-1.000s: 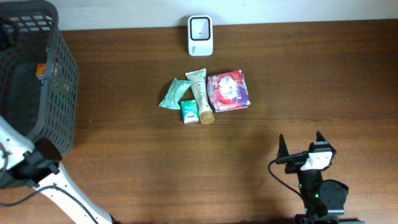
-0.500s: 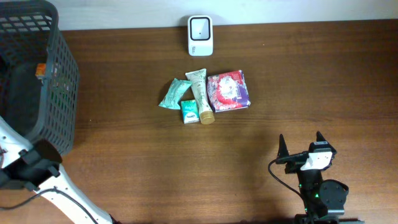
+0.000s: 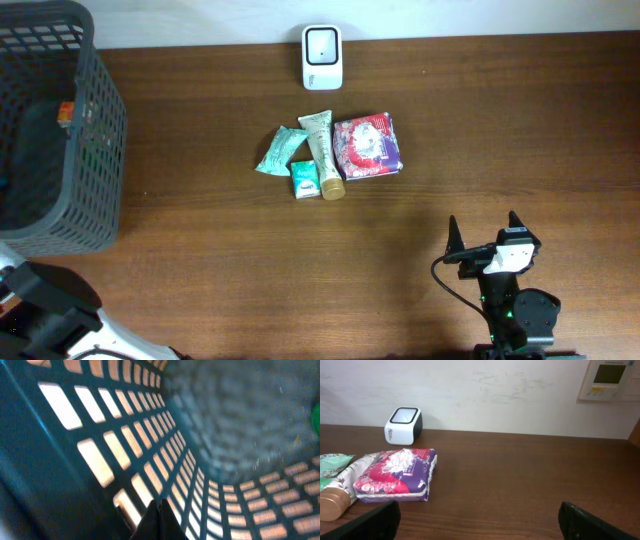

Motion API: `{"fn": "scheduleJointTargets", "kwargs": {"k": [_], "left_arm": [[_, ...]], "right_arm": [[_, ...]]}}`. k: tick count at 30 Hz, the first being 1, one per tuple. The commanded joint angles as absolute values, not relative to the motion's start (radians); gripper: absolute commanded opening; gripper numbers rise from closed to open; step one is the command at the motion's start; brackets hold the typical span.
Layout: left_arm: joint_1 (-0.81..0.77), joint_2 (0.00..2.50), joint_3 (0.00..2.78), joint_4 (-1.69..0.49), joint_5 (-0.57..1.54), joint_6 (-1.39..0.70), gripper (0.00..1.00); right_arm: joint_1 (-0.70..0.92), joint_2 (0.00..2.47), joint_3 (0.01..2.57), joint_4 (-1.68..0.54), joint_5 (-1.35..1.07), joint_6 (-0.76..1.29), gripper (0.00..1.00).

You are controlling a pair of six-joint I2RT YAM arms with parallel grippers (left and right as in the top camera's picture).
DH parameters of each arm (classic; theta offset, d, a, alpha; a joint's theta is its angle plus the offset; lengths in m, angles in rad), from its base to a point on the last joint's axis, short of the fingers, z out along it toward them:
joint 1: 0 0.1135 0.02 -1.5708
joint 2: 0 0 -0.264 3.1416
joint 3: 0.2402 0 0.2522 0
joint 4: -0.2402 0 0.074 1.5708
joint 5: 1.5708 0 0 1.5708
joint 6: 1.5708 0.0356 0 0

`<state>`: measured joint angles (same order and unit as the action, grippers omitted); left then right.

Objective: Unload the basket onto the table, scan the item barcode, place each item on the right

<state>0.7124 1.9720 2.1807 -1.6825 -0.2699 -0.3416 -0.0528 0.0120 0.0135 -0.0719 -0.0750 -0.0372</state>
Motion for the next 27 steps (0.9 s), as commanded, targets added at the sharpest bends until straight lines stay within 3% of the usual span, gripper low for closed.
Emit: {"fn": "scheduleJointTargets", "kwargs": {"k": [1,13,20,24,25,26,27], "left_arm": [[0.788,1.967,2.123,-1.689,-0.244,-0.377,0.00],[0.842,1.762,1.998,-1.657,-0.224,-0.469,0.00],[0.839,1.752,1.998,-1.255,0.120,-0.457,0.00],[0.796,1.752,1.998,-1.031,0.300,-0.296,0.00],[0.773,1.752,1.998,-0.981,0.299,-0.265,0.05],[0.745,1.757,1.998,-0.917,0.299,-0.228,0.24],[0.727,1.765,1.998,-0.890,0.292,-0.228,0.34]], "right_arm": [[-0.059,0.006,0.006,-0.073,-0.073,-0.041,0.99],[-0.059,0.006,0.006,-0.074,-0.073,-0.041,0.99],[-0.059,0.006,0.006,-0.074,-0.073,-0.041,0.99],[-0.059,0.006,0.006,-0.073,-0.073,-0.041,0.99],[-0.059,0.006,0.006,-0.073,-0.073,-0.041,0.99],[-0.059,0.006,0.006,-0.073,-0.073,-0.041,0.99],[-0.059,0.006,0.006,-0.073,-0.073,-0.041,0.99]]}}
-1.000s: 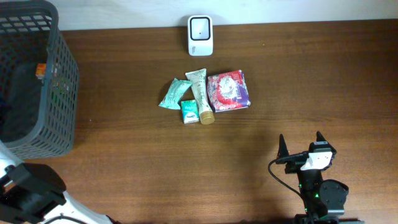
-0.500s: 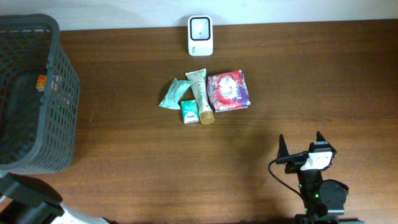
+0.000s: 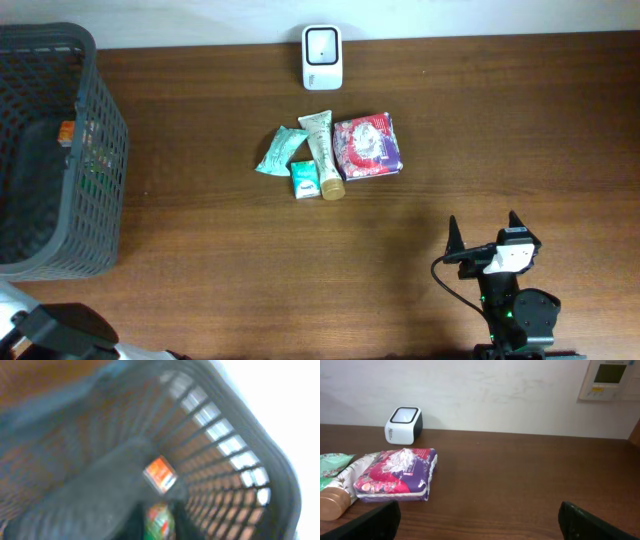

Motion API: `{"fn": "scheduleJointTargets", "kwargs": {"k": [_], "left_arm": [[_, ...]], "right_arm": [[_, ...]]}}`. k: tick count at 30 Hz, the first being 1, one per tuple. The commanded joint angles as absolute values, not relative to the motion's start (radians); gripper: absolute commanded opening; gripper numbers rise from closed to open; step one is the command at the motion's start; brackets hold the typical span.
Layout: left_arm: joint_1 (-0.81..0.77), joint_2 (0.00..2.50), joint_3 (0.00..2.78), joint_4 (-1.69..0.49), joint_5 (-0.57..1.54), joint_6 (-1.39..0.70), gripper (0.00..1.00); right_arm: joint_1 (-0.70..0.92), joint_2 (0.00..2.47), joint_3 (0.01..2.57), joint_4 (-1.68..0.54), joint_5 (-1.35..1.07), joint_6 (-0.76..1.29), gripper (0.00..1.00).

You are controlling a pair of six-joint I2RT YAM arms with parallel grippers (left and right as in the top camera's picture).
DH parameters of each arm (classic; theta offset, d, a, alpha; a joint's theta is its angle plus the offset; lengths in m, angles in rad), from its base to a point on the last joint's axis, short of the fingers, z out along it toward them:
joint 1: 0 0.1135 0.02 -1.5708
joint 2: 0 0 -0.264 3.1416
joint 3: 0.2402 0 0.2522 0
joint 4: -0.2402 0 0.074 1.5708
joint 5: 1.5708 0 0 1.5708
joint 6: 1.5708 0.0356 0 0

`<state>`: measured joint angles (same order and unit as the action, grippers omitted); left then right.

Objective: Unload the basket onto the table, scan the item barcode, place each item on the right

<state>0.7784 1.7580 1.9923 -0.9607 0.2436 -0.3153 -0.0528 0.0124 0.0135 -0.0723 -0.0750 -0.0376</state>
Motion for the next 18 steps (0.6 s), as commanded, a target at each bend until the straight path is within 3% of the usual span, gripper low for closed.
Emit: {"fn": "scheduleJointTargets", "kwargs": {"k": [1,3,4,7,9,13,18], "left_arm": [[0.710,1.775,1.998,-0.872,0.292,-0.228,0.42],[0.678,1.809,1.998,-0.835,0.292,-0.194,0.70],[0.658,1.839,1.998,-0.815,0.292,-0.129,1.00],[0.631,1.933,1.998,-0.785,0.272,0.094,0.99],[0.631,1.988,1.998,-0.777,0.227,0.096,1.00],[0.631,2.105,1.998,-0.771,0.202,0.096,0.79],[0.630,2.210,1.998,-0.787,0.205,0.080,0.70]], "right_arm": [[-0.059,0.006,0.006,-0.073,-0.073,-0.041,0.99],[-0.059,0.006,0.006,-0.073,-0.073,-0.041,0.99],[-0.059,0.006,0.006,-0.073,-0.073,-0.041,0.99],[-0.059,0.006,0.006,-0.074,-0.073,-0.041,0.99],[-0.059,0.006,0.006,-0.073,-0.073,-0.041,0.99],[-0.059,0.006,0.006,-0.073,-0.073,-0.041,0.99],[-0.059,0.006,0.006,-0.073,-0.073,-0.041,0.99]]}}
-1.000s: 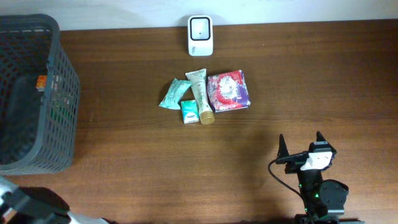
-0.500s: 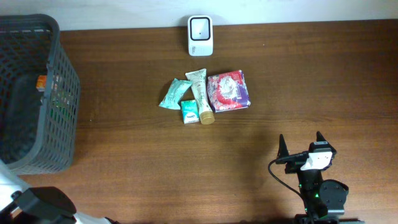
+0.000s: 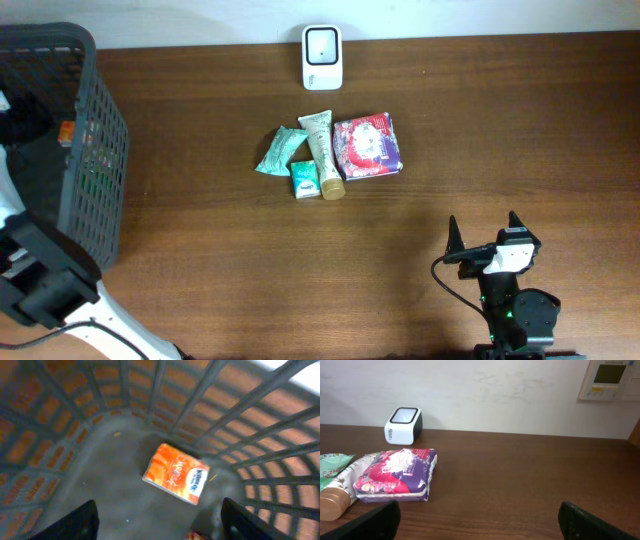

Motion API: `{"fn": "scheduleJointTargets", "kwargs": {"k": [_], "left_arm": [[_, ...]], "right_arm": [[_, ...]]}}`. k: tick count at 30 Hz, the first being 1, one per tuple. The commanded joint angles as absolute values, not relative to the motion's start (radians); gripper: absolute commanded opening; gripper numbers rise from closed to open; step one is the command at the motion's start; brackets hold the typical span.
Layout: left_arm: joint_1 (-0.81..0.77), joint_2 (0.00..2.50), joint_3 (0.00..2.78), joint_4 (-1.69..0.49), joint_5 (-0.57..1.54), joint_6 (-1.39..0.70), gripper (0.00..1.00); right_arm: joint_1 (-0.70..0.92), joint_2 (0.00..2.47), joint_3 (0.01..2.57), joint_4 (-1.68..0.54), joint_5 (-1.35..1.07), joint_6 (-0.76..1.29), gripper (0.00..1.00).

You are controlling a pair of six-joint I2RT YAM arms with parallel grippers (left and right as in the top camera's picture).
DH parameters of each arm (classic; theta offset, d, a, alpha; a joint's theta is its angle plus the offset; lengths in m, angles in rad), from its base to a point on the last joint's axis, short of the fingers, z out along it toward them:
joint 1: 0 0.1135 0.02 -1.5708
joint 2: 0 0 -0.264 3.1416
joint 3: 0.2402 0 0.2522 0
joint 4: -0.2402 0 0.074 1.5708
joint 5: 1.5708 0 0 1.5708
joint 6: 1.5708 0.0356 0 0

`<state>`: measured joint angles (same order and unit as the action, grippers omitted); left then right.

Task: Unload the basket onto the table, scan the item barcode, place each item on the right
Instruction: 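Lower the left gripper into the basket and grasp the green-lidded jar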

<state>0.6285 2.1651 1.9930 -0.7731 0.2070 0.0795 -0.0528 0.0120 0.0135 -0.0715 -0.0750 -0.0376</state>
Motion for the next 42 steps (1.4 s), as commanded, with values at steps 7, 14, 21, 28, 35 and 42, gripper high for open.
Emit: {"fn": "scheduleJointTargets", "kwargs": {"k": [7,14,21,28,35,42], "left_arm": [[0.631,2.212,1.998,-0.992,0.306,0.224,0.82],[0.631,2.175,2.032,-1.096,0.438,0.460,1.00],[0.631,2.178,1.985,-1.126,0.367,0.601,0.94],[0.625,2.178,1.861,-1.076,0.279,0.637,0.92],[0.625,2.178,1.855,-1.030,0.262,0.637,0.67],[0.625,2.178,1.855,-0.854,0.265,0.637,0.99]], "right_arm": [[-0.059,0.006,0.006,-0.073,-0.073,-0.041,0.99],[-0.059,0.006,0.006,-0.073,-0.073,-0.041,0.99],[-0.059,0.006,0.006,-0.073,-0.073,-0.041,0.99],[-0.059,0.006,0.006,-0.073,-0.073,-0.041,0.99],[-0.059,0.006,0.006,-0.073,-0.073,-0.041,0.99],[-0.059,0.006,0.006,-0.073,-0.073,-0.041,0.98]]}}
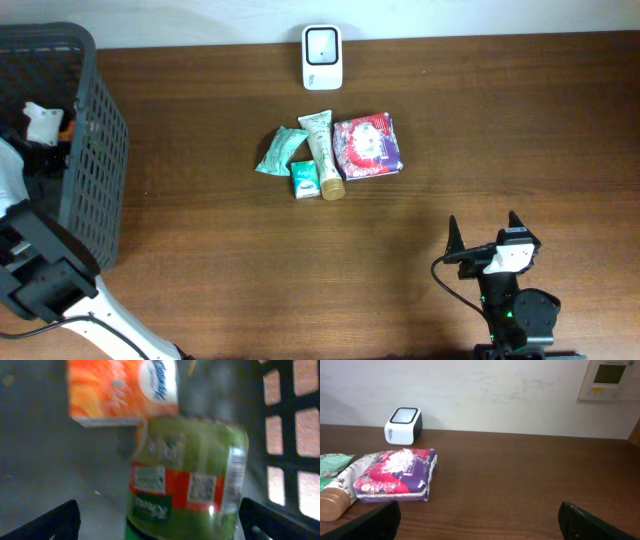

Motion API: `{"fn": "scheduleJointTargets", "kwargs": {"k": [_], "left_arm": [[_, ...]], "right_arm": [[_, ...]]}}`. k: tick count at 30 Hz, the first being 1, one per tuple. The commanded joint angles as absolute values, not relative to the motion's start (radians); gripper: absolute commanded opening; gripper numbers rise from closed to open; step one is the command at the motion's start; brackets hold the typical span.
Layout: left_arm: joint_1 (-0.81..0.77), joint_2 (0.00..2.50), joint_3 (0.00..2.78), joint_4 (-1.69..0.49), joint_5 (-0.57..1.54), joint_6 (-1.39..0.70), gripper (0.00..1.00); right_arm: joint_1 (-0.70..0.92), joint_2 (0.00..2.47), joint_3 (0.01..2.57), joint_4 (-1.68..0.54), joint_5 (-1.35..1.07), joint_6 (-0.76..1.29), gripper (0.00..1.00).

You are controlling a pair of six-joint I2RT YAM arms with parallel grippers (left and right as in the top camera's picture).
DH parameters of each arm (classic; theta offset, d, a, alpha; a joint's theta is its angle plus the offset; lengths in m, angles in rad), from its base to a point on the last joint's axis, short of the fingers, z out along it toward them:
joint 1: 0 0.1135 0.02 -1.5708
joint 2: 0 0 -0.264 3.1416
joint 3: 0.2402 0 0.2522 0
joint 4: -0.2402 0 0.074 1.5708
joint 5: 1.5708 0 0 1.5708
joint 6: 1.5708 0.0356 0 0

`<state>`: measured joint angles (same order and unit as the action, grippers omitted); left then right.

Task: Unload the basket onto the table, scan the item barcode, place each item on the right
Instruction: 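Lower the left gripper into the basket and grasp the green-lidded jar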

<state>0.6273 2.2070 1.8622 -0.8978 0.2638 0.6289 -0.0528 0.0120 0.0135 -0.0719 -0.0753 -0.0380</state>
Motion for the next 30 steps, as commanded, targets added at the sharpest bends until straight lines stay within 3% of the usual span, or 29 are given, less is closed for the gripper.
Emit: {"fn": "scheduleJointTargets", "kwargs": {"k": [1,5,8,10,17,19,22,24,30], "left_arm": [[0.625,2.178,1.855,-0.821,0.270,0.637,0.99],[0.622,2.192,1.845,-0.792,0.406,0.638,1.00],[0.620,2.220,1.844,-0.798,0.400,0.637,0.97],[0.614,2.236,1.844,-0.805,0.401,0.637,0.90],[0.611,2.307,1.844,-0.853,0.397,0.637,0.84],[0.611,2.305,1.845,-0.853,0.397,0.636,0.62],[0.612,2.277,1.855,-0.850,0.397,0.592,0.57],[0.612,2.254,1.877,-0.852,0.398,0.554,0.44],[0.612,2.100,1.890,-0.855,0.398,0.459,0.41]], "right_arm": [[-0.059,0.006,0.006,-0.073,-0.073,-0.041,0.99],[-0.059,0.006,0.006,-0.073,-0.073,-0.041,0.99],[-0.059,0.006,0.006,-0.073,-0.073,-0.041,0.99],[-0.059,0.006,0.006,-0.073,-0.073,-0.041,0.99],[-0.059,0.006,0.006,-0.073,-0.073,-0.041,0.99],[-0.059,0.006,0.006,-0.073,-0.073,-0.041,0.99],[-0.059,0.006,0.006,-0.073,-0.073,-0.041,0.99],[-0.059,0.006,0.006,-0.073,-0.073,-0.041,0.99],[-0.059,0.006,0.006,-0.074,-0.073,-0.041,0.99]]}}
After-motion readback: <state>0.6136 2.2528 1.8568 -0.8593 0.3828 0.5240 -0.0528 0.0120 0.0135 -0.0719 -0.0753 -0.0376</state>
